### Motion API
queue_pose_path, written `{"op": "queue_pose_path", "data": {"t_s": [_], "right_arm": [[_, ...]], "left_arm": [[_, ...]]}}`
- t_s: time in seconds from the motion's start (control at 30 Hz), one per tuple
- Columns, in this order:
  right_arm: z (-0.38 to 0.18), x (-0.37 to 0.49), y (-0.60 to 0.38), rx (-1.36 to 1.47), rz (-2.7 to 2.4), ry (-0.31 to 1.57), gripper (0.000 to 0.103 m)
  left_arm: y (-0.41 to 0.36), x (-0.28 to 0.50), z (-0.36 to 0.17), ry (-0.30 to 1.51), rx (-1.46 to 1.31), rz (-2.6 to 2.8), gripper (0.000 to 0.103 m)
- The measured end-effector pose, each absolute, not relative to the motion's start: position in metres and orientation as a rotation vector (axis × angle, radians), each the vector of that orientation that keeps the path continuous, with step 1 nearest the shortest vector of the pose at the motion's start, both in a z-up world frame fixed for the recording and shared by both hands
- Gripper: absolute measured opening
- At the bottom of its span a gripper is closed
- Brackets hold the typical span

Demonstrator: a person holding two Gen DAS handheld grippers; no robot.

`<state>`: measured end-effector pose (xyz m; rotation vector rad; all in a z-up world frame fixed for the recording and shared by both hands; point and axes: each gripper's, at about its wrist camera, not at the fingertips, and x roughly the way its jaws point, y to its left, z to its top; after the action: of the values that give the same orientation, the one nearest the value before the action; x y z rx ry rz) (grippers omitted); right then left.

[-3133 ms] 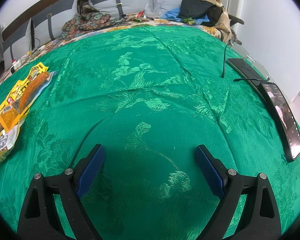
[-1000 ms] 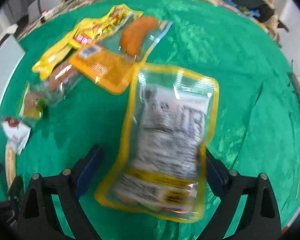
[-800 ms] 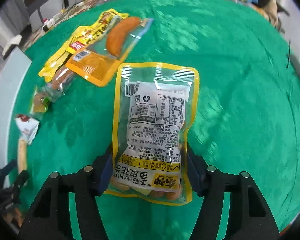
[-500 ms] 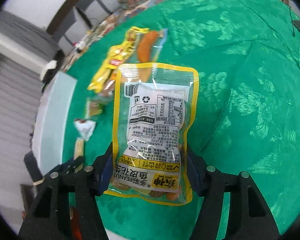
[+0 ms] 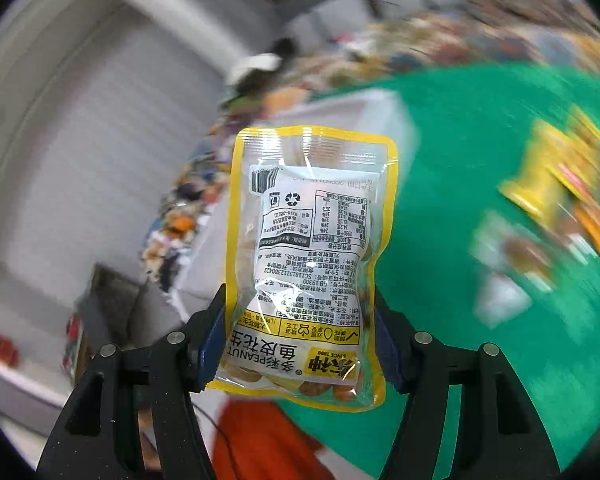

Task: Organize snacks
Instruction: 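Drop the wafer bar in the box with left tool while right tool drops peanut bag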

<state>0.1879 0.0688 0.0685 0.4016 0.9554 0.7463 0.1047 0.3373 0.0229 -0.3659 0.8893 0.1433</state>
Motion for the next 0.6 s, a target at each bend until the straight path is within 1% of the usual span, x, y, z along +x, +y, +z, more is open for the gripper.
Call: {"op": "queue_pose_path", "data": {"t_s": [0.07, 0.1, 0.13, 0.2, 0.3, 0.4, 0.53, 0.6], "right_arm": [[0.074, 0.207, 0.126, 0.384, 0.778, 0.935, 0.079], [0.070, 0.219, 0.151, 0.367, 0.766, 0.957, 0.081], [0.066, 0.225, 0.164, 0.348, 0.751, 0.982, 0.083], [0.051, 0.234, 0.191, 0.291, 0.717, 1.062, 0.083], [0.037, 0.222, 0.187, 0.264, 0.717, 1.065, 0.083], [0.029, 0.205, 0.152, 0.195, 0.677, 1.006, 0.083], [0.012, 0.183, 0.085, 0.148, 0.597, 0.928, 0.083], [-0.007, 0.170, 0.036, 0.097, 0.517, 0.885, 0.083]], "left_arm": [[0.357, 0.106, 0.010, 0.936, -0.373, 0.207, 0.073], [0.365, 0.103, 0.005, 0.946, -0.367, 0.241, 0.079], [0.368, 0.099, 0.003, 0.944, -0.359, 0.255, 0.081], [0.367, 0.091, 0.002, 0.939, -0.335, 0.275, 0.082], [0.362, 0.080, 0.005, 0.900, -0.333, 0.295, 0.082], [0.349, 0.079, 0.021, 0.807, -0.316, 0.316, 0.082], [0.312, 0.087, 0.043, 0.634, -0.189, 0.338, 0.082], [0.293, 0.094, 0.042, 0.591, -0.122, 0.325, 0.088]]}}
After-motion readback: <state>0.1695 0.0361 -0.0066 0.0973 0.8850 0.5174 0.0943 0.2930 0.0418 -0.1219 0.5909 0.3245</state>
